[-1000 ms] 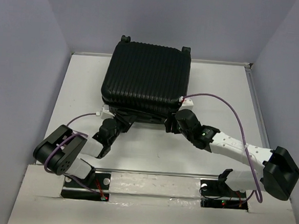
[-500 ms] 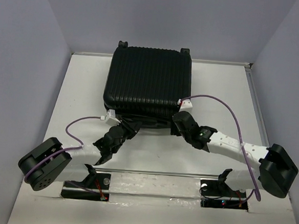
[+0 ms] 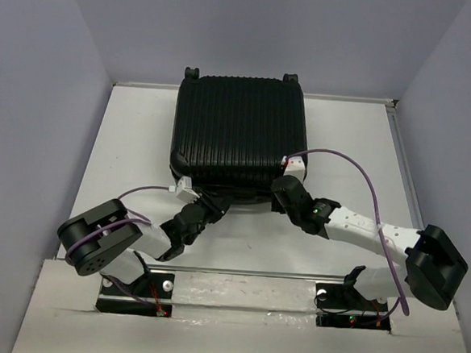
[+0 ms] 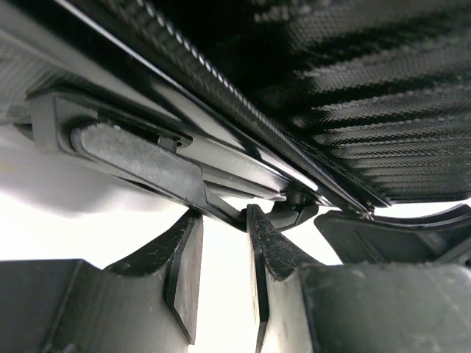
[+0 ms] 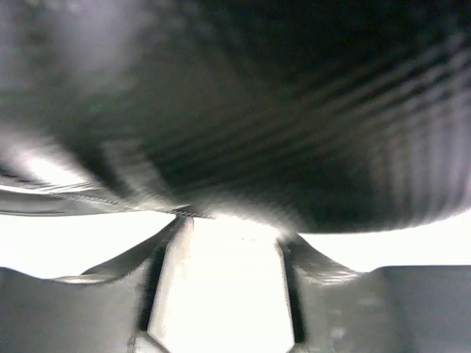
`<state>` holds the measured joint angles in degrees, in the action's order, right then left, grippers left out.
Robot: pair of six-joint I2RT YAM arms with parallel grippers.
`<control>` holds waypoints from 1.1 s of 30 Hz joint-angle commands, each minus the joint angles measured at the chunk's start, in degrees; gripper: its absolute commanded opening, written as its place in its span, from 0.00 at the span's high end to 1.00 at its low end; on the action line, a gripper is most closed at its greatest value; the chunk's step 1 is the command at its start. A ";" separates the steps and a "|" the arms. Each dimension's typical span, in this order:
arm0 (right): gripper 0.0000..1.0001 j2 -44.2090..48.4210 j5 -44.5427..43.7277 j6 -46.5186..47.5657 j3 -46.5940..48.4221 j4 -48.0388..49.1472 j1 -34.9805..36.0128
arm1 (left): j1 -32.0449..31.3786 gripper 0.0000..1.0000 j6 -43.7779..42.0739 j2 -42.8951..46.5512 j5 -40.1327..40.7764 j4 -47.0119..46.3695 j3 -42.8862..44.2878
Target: Pack the luggage
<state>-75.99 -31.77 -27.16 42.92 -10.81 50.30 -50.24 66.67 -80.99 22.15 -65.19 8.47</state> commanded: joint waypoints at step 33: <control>0.93 -2.19 15.93 0.71 9.96 14.63 6.49 | 0.32 0.94 -6.29 -16.56 -13.18 -30.43 6.82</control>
<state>-90.98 -37.87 -19.44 60.66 -21.23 56.71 -44.86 66.74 -96.88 25.67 -79.59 13.85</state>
